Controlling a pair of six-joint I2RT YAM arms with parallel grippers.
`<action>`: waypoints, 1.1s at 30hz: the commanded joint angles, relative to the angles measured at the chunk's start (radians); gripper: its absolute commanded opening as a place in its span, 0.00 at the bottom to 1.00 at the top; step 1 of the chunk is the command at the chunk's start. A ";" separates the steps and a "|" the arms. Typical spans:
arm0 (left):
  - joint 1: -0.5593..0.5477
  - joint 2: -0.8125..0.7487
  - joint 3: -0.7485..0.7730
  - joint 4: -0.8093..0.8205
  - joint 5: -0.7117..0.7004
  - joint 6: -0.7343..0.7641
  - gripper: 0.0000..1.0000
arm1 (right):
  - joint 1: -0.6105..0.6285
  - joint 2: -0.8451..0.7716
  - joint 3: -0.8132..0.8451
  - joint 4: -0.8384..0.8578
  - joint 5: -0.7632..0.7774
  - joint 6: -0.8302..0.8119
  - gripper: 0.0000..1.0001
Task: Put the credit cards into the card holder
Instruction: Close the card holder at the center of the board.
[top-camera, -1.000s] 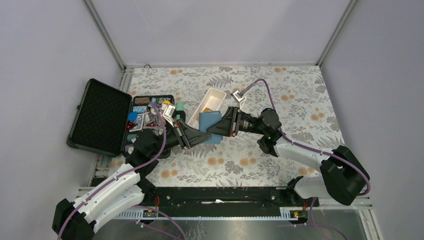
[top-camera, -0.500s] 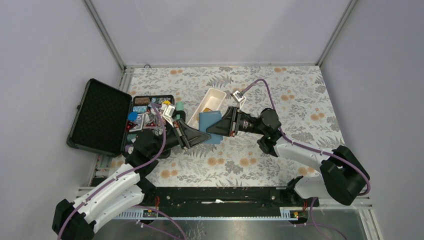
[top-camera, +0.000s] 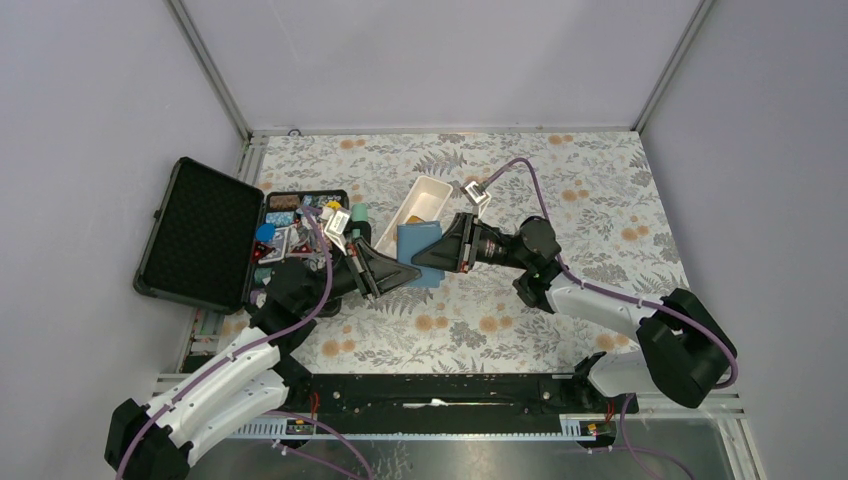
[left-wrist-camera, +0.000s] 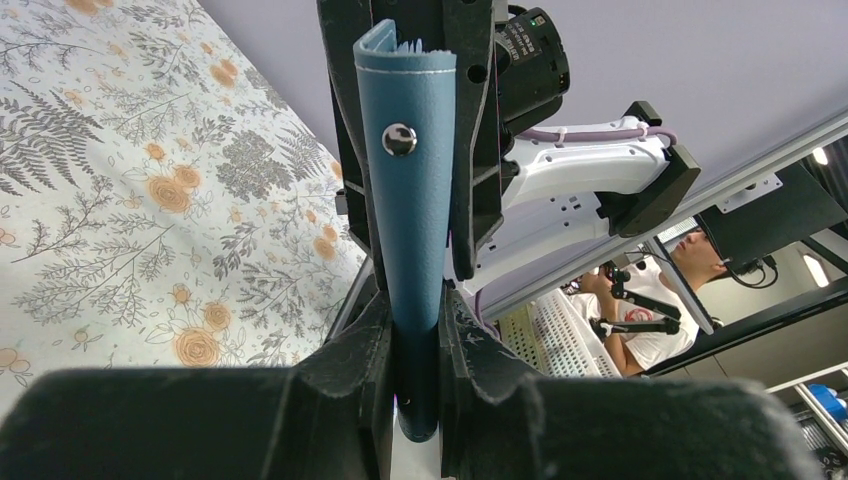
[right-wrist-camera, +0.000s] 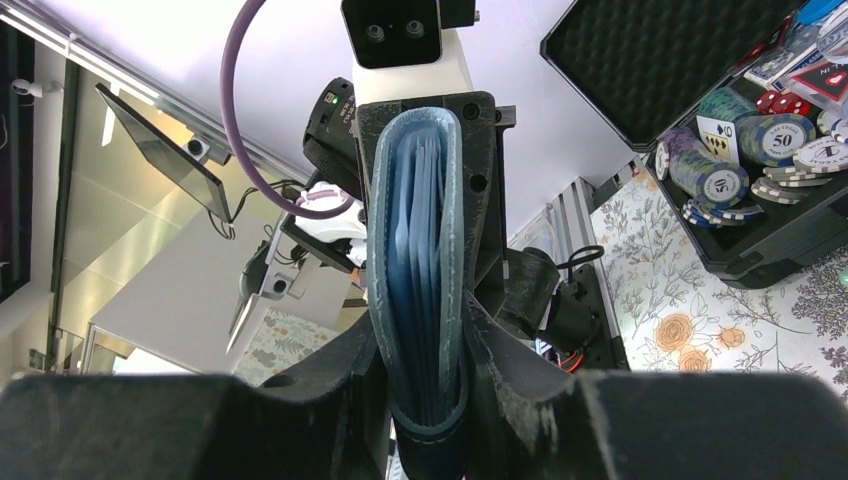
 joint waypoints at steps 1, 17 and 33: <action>-0.010 0.001 -0.001 0.041 0.098 0.032 0.00 | 0.009 0.014 0.051 0.078 0.076 0.019 0.00; 0.025 0.009 -0.038 -0.074 -0.143 -0.161 0.00 | 0.000 -0.099 0.057 -0.110 0.100 -0.117 0.45; 0.057 -0.006 -0.088 -0.046 -0.137 -0.234 0.00 | -0.074 -0.149 -0.011 0.004 0.085 -0.024 0.71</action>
